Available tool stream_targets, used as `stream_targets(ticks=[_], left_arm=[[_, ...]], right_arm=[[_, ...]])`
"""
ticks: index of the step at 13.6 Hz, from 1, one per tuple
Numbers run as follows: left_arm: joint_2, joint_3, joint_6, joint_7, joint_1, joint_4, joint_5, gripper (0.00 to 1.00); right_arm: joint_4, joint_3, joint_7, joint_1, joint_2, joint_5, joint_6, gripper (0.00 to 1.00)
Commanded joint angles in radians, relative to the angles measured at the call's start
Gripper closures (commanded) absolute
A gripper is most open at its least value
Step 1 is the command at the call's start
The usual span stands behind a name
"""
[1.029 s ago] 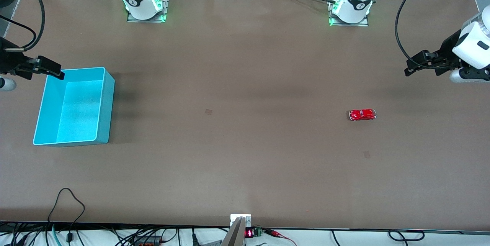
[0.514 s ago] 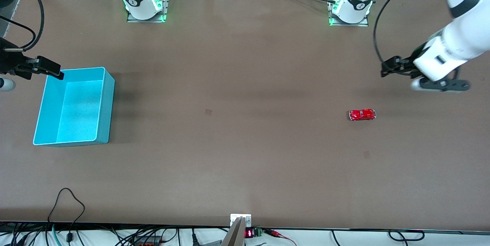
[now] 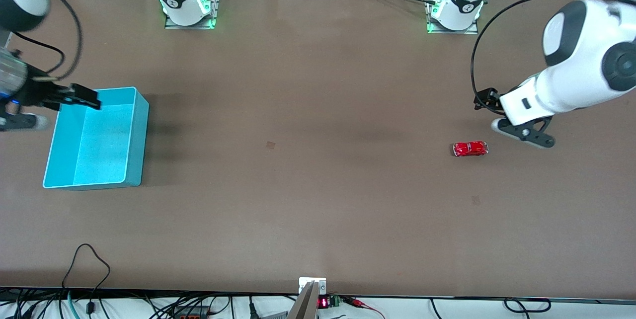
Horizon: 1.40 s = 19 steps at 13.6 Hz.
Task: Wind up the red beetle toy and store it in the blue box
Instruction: 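Lower the left gripper over the red beetle toy car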
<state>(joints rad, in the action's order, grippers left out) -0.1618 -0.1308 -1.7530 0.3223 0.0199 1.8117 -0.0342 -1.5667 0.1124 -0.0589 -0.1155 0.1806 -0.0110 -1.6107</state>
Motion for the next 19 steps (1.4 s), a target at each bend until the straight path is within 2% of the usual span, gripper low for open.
stream_targets(ticks=[1, 4, 8, 12, 15, 17, 19], left_arm=[[-0.005, -0.006, -0.048, 0.130, 0.005, 0.050, 0.030, 0.00], [-0.010, -0.006, -0.262, 0.398, 0.023, 0.180, 0.080, 0.00], [-0.050, -0.006, -0.462, 0.746, 0.043, 0.293, 0.091, 0.00], [-0.119, -0.004, -0.620, 1.010, 0.049, 0.334, 0.091, 0.00], [-0.162, -0.004, -0.699, 1.048, 0.086, 0.360, 0.093, 0.00], [-0.173, -0.004, -0.805, 1.052, 0.092, 0.392, 0.155, 0.00], [-0.194, -0.004, -0.832, 1.043, 0.112, 0.393, 0.169, 0.00]], right_arm=[[0.010, 0.001, -0.009, -0.027, 0.036, 0.006, 0.032, 0.00], [0.008, 0.001, -0.027, -0.020, 0.049, 0.008, 0.133, 0.00], [0.011, 0.009, -0.081, -0.007, 0.053, 0.006, 0.140, 0.00], [0.010, 0.009, -0.079, 0.037, 0.085, -0.009, 0.141, 0.00], [0.010, 0.009, -0.082, 0.051, 0.086, -0.012, 0.144, 0.00], [0.010, 0.010, -0.084, 0.051, 0.086, -0.012, 0.141, 0.00], [0.010, 0.010, -0.084, 0.051, 0.086, -0.009, 0.138, 0.00]])
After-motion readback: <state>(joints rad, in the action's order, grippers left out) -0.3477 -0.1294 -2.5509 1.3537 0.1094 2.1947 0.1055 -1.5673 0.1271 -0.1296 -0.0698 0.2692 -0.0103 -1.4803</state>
